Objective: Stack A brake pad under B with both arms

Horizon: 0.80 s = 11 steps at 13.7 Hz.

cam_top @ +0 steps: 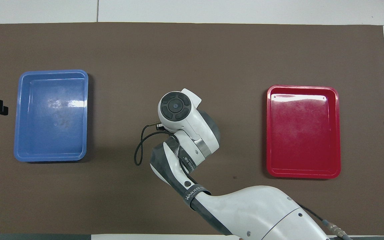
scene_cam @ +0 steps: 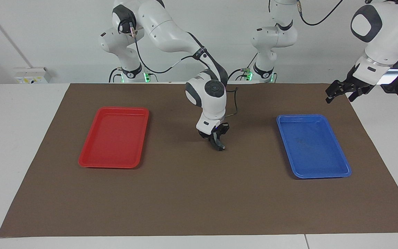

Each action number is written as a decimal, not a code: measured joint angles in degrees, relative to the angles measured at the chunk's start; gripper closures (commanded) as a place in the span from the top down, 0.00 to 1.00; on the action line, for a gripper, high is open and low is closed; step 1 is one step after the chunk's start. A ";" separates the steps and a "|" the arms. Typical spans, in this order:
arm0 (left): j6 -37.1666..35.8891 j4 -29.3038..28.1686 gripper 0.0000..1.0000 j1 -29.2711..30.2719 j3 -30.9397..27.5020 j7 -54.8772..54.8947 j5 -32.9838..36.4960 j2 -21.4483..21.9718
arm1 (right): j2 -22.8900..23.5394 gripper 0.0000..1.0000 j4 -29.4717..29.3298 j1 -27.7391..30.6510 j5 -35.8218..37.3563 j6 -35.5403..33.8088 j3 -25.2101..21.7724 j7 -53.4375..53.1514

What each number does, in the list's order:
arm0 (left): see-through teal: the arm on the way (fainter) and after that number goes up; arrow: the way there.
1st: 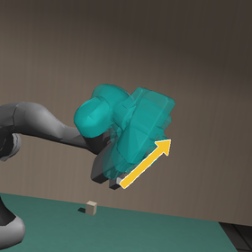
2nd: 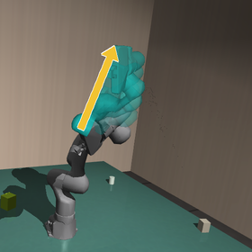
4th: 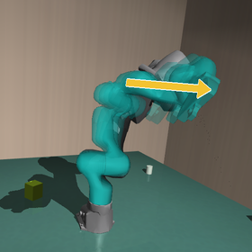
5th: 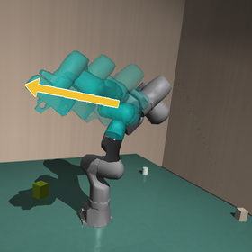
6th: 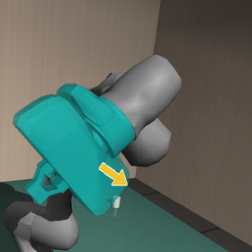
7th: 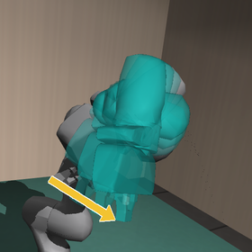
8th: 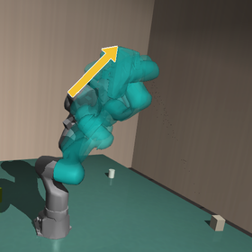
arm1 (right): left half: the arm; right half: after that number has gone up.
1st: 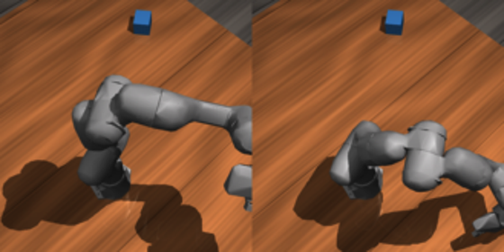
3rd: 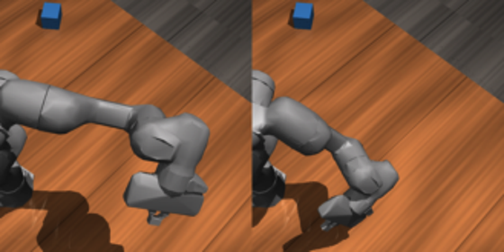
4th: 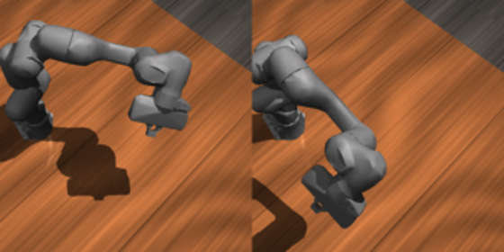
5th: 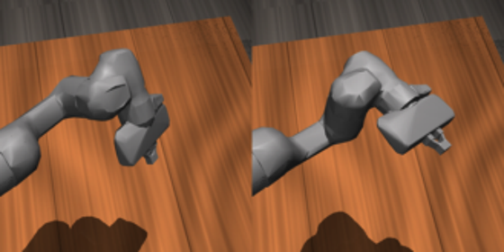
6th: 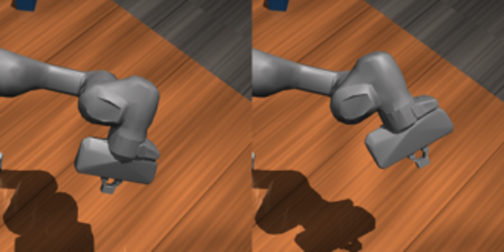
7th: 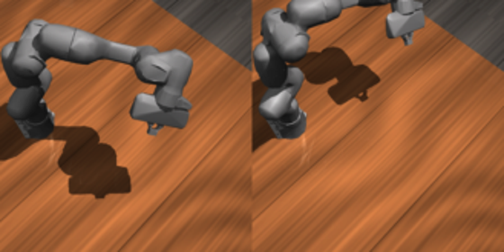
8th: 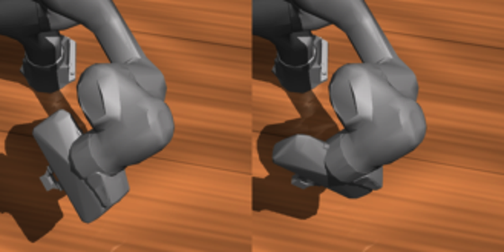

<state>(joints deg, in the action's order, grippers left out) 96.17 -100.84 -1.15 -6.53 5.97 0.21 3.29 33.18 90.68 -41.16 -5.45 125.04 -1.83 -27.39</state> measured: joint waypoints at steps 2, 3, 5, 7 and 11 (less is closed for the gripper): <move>0.00 0.00 1.00 -0.01 0.08 -0.01 0.00 0.00 | -0.06 1.00 -0.85 0.04 0.12 -0.25 -0.10 0.00; 0.00 0.00 1.00 -0.01 0.18 -0.01 0.00 0.00 | -0.33 1.00 -1.67 0.27 0.30 -1.13 -0.39 0.00; 0.01 0.01 1.00 -0.03 0.43 -0.01 0.00 0.00 | -2.87 1.00 -3.02 1.88 1.32 -4.93 -1.79 -0.04; 0.23 0.22 1.00 -0.03 0.51 -0.01 0.00 0.00 | -8.86 1.00 -3.26 8.58 2.18 -12.77 -2.52 -0.05; 0.23 3.19 1.00 -0.53 1.12 -0.01 -0.01 -0.47 | -22.59 1.00 -2.61 26.51 2.38 -32.62 -2.64 7.70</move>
<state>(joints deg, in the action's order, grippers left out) 96.40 -97.64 -1.68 -5.41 5.96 0.20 2.82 10.59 88.08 -14.66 -3.07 92.41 -4.47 -19.69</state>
